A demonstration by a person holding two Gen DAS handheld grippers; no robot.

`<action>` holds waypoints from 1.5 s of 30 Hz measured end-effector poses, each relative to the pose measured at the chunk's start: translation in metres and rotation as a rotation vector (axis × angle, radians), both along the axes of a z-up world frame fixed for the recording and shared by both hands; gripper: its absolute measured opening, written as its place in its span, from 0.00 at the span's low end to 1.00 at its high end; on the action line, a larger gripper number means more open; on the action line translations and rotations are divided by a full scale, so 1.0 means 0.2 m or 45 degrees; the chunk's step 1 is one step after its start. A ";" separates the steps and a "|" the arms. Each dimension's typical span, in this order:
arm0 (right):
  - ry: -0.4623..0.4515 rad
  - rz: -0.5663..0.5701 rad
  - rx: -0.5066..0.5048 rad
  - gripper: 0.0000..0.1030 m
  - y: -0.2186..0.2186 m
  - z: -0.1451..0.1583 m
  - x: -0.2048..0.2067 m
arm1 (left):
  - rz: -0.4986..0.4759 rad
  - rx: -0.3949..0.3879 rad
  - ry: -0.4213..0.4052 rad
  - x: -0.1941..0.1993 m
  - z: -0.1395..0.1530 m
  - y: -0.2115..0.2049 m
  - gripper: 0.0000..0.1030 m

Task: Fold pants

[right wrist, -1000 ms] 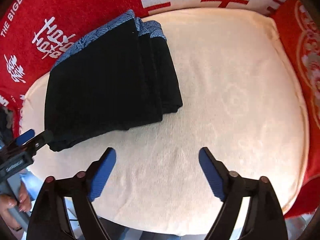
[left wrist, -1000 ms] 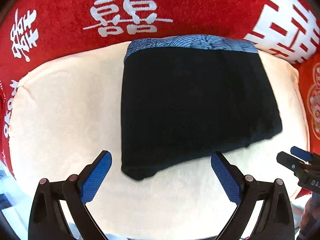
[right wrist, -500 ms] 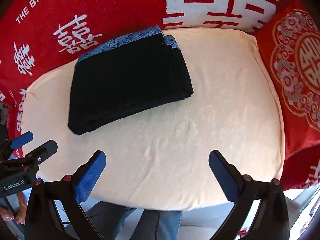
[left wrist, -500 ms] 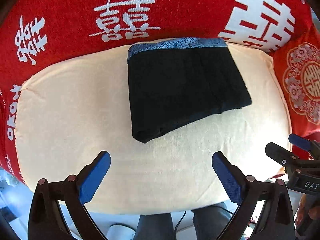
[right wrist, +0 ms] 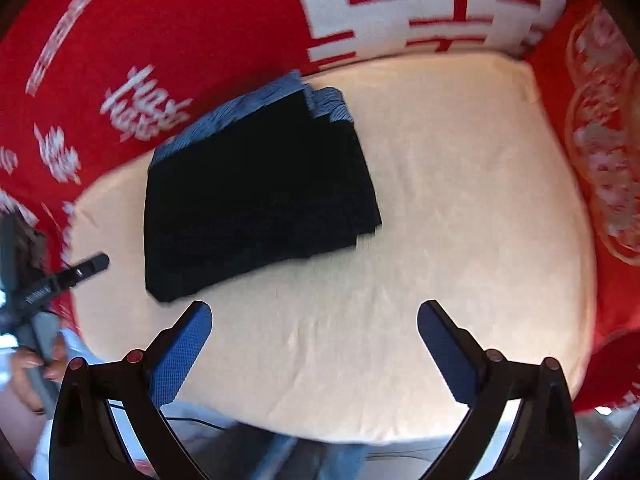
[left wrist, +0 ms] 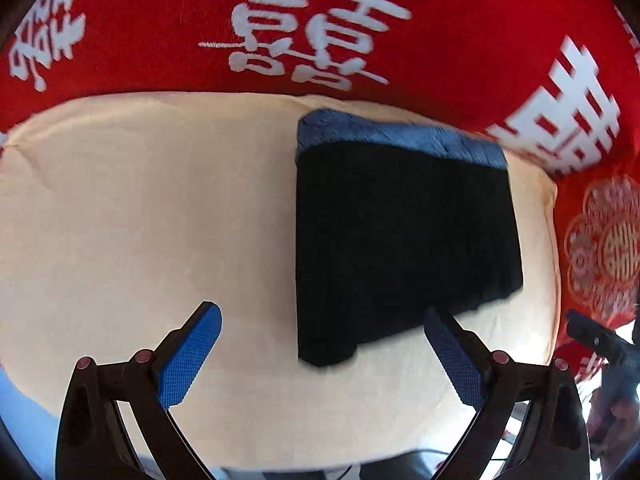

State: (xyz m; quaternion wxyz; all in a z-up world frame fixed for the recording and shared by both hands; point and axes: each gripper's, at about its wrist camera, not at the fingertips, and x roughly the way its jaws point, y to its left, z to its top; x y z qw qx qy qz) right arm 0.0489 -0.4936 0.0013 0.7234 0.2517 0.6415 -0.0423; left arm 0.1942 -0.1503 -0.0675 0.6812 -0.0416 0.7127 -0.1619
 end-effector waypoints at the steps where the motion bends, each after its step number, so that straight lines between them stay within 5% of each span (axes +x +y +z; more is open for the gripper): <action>1: -0.003 -0.021 0.060 1.00 -0.07 -0.06 0.04 | 0.023 -0.032 0.019 0.04 -0.05 0.00 0.98; 7: -0.046 -0.068 0.324 1.00 -0.34 -0.43 0.28 | 0.035 -0.088 0.036 0.15 -0.29 -0.06 0.98; 12: -0.144 0.036 0.525 1.00 -0.38 -0.65 0.42 | -0.035 -0.178 0.029 0.16 -0.45 -0.12 0.98; 15: -0.247 0.128 0.600 1.00 -0.35 -0.66 0.45 | -0.034 -0.273 0.054 0.17 -0.50 -0.12 0.98; 20: -0.173 0.186 0.629 0.98 -0.24 -0.69 0.53 | -0.008 -0.340 0.092 0.19 -0.55 -0.16 0.97; 21: -0.152 0.164 0.618 0.84 -0.23 -0.68 0.54 | -0.002 -0.343 0.075 0.19 -0.54 -0.16 0.93; 22: -0.116 0.137 0.594 0.71 -0.23 -0.68 0.55 | 0.009 -0.368 0.063 0.18 -0.53 -0.16 0.79; 25: -0.087 0.131 0.602 0.53 -0.22 -0.64 0.55 | 0.033 -0.396 0.027 0.16 -0.46 -0.18 0.60; 27: -0.109 0.124 0.607 0.42 -0.22 -0.58 0.54 | 0.011 -0.362 0.007 0.13 -0.40 -0.21 0.56; 29: -0.128 0.086 0.653 0.41 -0.23 -0.53 0.51 | -0.009 -0.360 -0.005 0.11 -0.33 -0.22 0.56; 36: -0.149 0.012 0.796 0.40 -0.18 -0.41 0.25 | -0.051 -0.349 -0.007 -0.07 -0.10 -0.15 0.56; 39: -0.143 -0.005 0.801 0.40 -0.11 -0.42 0.12 | -0.091 -0.252 -0.015 -0.18 -0.11 -0.07 0.61; 42: -0.068 0.012 0.709 0.48 -0.01 -0.53 0.04 | -0.085 -0.078 0.008 -0.26 -0.26 -0.03 0.79; 45: -0.068 -0.007 0.578 0.66 0.01 -0.58 0.01 | -0.001 -0.056 -0.010 -0.25 -0.29 0.01 0.98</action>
